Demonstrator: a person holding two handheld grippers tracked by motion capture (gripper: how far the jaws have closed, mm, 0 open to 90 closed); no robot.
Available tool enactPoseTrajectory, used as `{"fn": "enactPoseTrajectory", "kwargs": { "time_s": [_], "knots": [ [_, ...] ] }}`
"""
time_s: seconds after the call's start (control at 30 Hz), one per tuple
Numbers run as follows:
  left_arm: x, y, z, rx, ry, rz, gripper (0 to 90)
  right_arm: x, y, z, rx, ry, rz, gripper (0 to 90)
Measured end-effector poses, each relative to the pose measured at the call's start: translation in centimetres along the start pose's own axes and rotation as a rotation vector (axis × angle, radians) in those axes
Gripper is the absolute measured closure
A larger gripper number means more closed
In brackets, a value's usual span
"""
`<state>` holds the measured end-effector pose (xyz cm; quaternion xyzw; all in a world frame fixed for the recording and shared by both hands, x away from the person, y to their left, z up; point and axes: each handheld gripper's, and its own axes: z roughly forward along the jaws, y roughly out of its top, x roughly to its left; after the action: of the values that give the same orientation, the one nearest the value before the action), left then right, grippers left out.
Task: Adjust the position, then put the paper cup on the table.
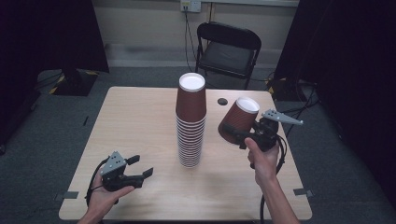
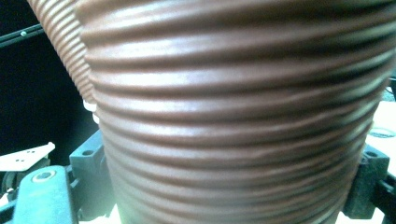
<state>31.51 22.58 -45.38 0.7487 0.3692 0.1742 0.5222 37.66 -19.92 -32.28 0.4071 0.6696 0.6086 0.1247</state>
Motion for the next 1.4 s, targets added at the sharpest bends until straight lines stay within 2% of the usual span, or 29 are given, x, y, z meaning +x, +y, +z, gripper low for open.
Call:
{"fn": "enactPoseTrajectory", "kwargs": {
  "time_s": [0.1,0.23,0.37,0.47,0.57,0.67,0.77,0.83,0.9,1.0,1.07,1.1,1.13,1.17,1.23,1.3,1.4],
  "knots": [
    [-0.3,0.2,0.1,-0.013,-0.027,0.010,24.0,-0.2,-0.6,-0.2,0.006,0.003,0.016,13.8],
    [-0.9,0.4,0.4,0.008,-0.049,0.052,28.8,-0.3,-1.4,-0.5,0.008,0.010,0.044,13.8],
    [-1.3,0.6,0.7,0.009,-0.079,0.068,29.8,-0.4,-2.4,-0.8,0.020,0.054,0.107,13.9],
    [-1.6,0.9,1.0,0.004,-0.093,0.083,30.2,-0.3,-3.0,-0.9,0.035,0.068,0.119,13.9],
    [-2.1,1.2,1.3,-0.012,-0.098,0.102,30.4,-0.1,-3.7,-0.8,0.034,0.093,0.154,14.0],
    [-2.8,1.5,1.5,-0.032,-0.101,0.115,30.2,0.2,-4.3,-0.5,0.049,0.104,0.181,14.1],
    [-3.4,2.0,1.9,-0.041,-0.102,0.111,25.4,0.6,-4.9,0.0,0.068,0.120,0.202,14.1],
    [-3.8,2.3,2.0,-0.046,-0.107,0.129,25.5,0.8,-5.4,0.3,0.073,0.137,0.236,14.2],
    [-4.1,2.6,2.2,-0.056,-0.128,0.142,28.7,1.0,-5.9,0.5,0.079,0.152,0.262,14.2],
    [-4.7,3.2,2.5,-0.082,-0.135,0.150,31.6,1.6,-6.4,0.6,0.087,0.173,0.292,14.2],
    [-5.2,3.7,2.7,-0.108,-0.125,0.143,35.9,2.0,-6.6,0.7,0.089,0.186,0.299,14.2],
    [-5.6,3.9,2.9,-0.117,-0.142,0.139,37.0,2.2,-6.6,0.7,0.089,0.187,0.304,14.2],
    [-5.9,4.2,3.2,-0.111,-0.140,0.148,35.7,2.4,-6.7,0.7,0.088,0.191,0.304,14.2],
    [-6.3,4.4,3.5,-0.111,-0.157,0.155,34.9,2.6,-6.8,0.7,0.091,0.201,0.316,14.3],
    [-7.0,4.8,4.0,-0.129,-0.161,0.174,34.8,2.8,-7.0,0.8,0.096,0.213,0.337,14.2],
    [-7.6,5.1,4.4,-0.138,-0.183,0.186,35.1,3.2,-7.2,0.9,0.104,0.214,0.339,14.2],
    [-8.3,5.4,4.9,-0.142,-0.193,0.210,42.5,3.6,-7.6,1.0,0.112,0.212,0.347,14.2]
  ]
}}
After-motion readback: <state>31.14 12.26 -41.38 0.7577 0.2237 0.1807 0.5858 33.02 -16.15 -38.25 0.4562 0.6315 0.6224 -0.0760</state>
